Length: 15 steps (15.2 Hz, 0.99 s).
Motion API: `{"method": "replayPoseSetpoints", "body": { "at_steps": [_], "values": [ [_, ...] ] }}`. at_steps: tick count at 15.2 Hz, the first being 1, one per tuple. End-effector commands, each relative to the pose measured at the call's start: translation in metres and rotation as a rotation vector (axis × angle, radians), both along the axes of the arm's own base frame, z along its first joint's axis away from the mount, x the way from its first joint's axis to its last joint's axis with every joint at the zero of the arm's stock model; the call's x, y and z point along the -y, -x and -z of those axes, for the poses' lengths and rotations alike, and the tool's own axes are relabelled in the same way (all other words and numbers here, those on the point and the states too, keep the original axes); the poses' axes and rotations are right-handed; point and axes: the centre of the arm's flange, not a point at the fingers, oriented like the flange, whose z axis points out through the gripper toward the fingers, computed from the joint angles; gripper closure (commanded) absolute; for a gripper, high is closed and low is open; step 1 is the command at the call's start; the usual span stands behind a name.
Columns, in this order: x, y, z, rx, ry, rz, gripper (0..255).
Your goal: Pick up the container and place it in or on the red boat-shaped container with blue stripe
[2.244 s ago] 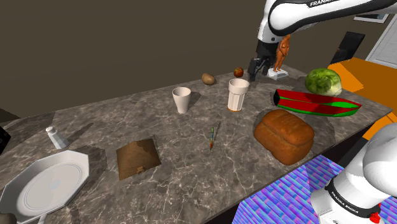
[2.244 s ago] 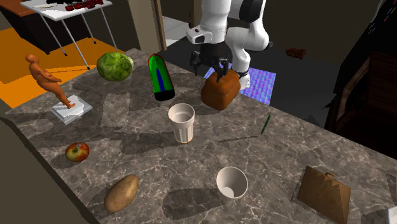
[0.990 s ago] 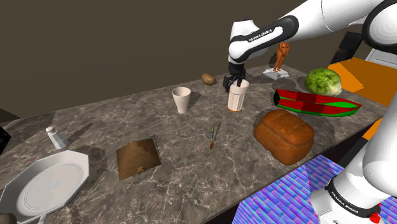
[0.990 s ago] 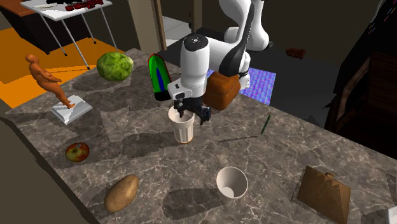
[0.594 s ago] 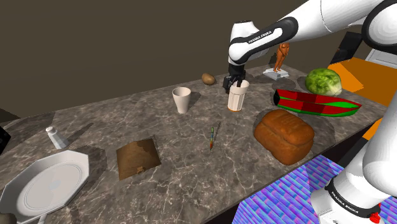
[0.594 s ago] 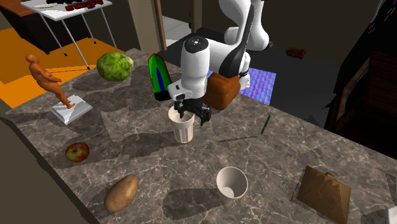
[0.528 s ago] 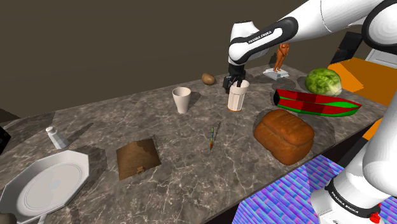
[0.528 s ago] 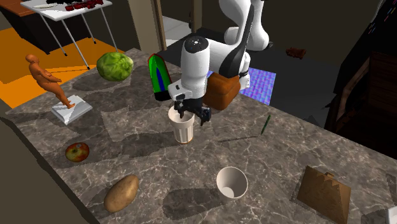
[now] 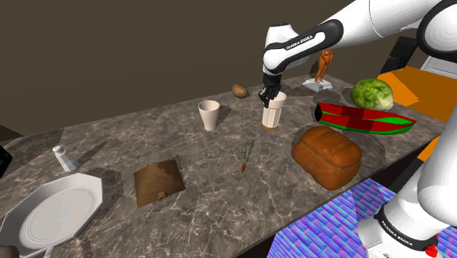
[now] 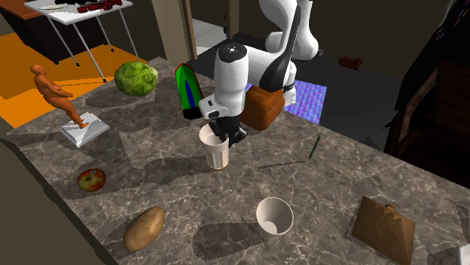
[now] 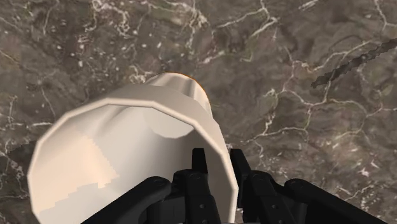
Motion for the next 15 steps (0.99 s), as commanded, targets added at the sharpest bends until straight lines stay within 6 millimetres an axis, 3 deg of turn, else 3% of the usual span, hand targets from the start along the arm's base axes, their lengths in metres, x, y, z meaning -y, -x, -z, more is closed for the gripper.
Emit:
{"method": "replayPoseSetpoints", "body": {
  "at_steps": [1, 3, 15],
  "values": [
    [0.0, 0.0, 0.001, -0.001, 0.0, 0.0, 255],
    [0.0, 0.0, 0.001, -0.001, 0.0, 0.0, 255],
    [0.0, 0.0, -0.063, -0.001, 0.0, 0.0, 255]
  ]
}}
